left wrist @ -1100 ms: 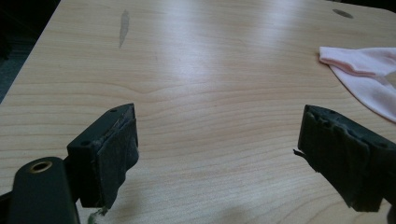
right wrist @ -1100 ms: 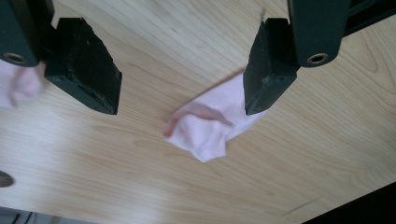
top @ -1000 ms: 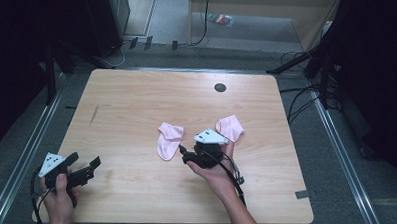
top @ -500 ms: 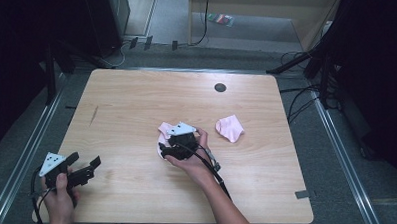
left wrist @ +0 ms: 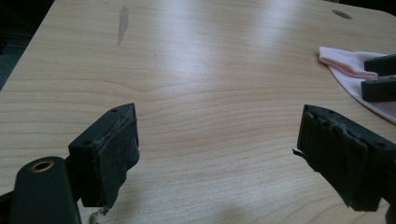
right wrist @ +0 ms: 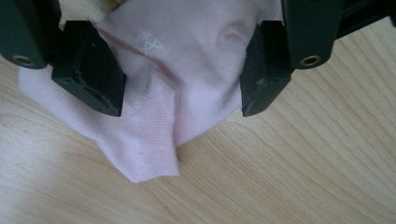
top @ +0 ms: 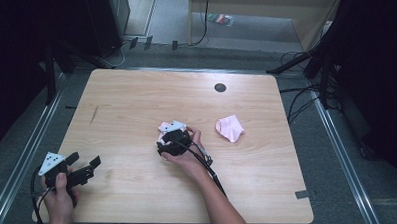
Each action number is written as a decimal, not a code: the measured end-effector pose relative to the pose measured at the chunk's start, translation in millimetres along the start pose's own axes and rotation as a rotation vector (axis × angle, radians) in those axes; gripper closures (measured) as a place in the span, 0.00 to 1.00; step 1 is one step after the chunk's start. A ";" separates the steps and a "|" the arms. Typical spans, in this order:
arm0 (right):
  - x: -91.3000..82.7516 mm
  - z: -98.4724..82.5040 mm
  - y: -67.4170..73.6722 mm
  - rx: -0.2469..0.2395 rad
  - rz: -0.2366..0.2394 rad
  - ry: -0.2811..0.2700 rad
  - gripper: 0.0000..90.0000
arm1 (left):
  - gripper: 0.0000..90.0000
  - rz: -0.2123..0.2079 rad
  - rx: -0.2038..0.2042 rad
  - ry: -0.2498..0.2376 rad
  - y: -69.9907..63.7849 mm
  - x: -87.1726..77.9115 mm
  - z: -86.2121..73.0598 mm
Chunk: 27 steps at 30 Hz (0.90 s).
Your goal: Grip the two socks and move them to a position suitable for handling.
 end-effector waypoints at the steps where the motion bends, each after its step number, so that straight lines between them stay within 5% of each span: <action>1: 0.0 0.1 -0.3 0.005 -0.004 -0.002 0.39 | 0.14 0.000 0.001 0.000 0.0 0.1 0.0; 10: -5.9 -5.3 -2.9 0.021 -0.046 -0.060 0.90 | 0.15 0.004 0.004 0.003 -0.4 0.3 -0.2; 17: -18.4 0.0 -7.3 0.076 -0.033 -0.092 0.93 | 0.15 0.001 0.000 0.002 0.1 0.6 0.1; 22: -44.8 7.6 -10.3 0.095 -0.040 -0.137 0.93 | 0.15 0.008 0.018 -0.002 -0.7 0.1 0.5; 27: -90.8 10.0 -11.9 0.140 -0.029 -0.185 0.93 | 0.15 0.009 0.017 -0.005 -0.8 -0.6 0.9</action>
Point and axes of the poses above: each handheld gripper's, and its own axes: x roughly forward along the jaws, z roughly out of its top, y roughly to its left, the point moved 7 cm from there along x, roughly forward along the jaws, and after that the axes turned 1 degree about -x, right-handed, at the moved point
